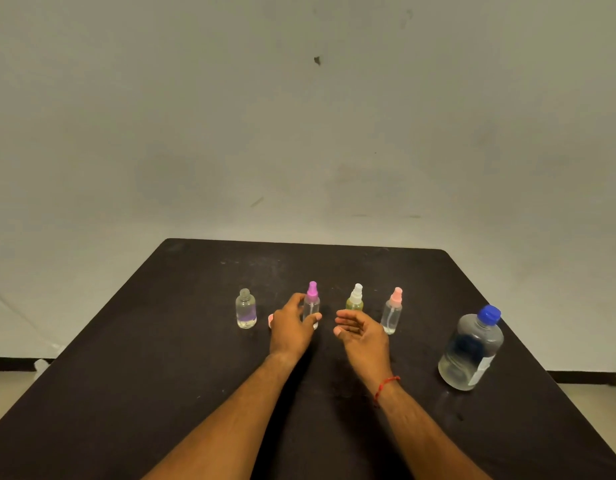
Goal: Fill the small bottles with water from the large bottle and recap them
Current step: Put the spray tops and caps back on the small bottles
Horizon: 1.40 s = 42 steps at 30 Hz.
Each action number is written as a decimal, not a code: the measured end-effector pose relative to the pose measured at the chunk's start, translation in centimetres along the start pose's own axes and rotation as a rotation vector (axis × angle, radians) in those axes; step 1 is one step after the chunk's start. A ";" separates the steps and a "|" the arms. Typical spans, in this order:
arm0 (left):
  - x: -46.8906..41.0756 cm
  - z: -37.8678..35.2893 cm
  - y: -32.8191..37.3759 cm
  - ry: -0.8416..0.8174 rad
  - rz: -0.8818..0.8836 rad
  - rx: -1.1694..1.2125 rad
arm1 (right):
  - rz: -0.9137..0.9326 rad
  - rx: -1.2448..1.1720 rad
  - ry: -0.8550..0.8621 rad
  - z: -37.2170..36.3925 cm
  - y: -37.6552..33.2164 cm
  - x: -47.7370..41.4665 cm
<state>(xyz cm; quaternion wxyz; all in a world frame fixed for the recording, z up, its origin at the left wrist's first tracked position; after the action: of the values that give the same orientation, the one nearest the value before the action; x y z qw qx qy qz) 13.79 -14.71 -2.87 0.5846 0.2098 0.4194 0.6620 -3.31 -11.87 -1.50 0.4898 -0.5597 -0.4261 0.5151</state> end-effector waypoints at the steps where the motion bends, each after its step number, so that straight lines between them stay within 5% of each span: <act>1: -0.1 -0.1 -0.1 -0.004 0.001 0.000 | -0.006 0.001 0.001 0.1 0.2 0.0; 19: 0.0 0.2 -0.7 -0.019 -0.020 -0.095 | -0.015 0.009 -0.009 -0.6 1.1 -0.2; 27: 4.1 6.5 -1.6 0.311 -0.012 0.090 | 0.032 0.083 -0.041 -2.6 0.4 0.5; 34: 5.0 11.8 -5.7 0.431 0.086 0.067 | 0.052 0.193 -0.113 -7.1 0.3 1.3; 42: 1.6 12.1 -8.0 0.299 0.121 -0.006 | 0.148 0.437 -0.120 -10.9 0.3 0.2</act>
<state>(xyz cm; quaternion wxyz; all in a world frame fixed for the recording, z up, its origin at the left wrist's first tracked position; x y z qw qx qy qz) 27.48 -9.74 -2.84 0.4753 0.1321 0.4866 0.7210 7.57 -12.89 -1.95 0.5342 -0.4384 -0.2907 0.6617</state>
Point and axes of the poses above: each hand's wrist, its own x-axis away from the middle knuckle, its own z-axis out of the back of the hand, y = z × x, the point moved 7 cm from there along -x, towards the middle knuckle, and after that the axes turned 10 degrees about -x, right-handed, at the moved point
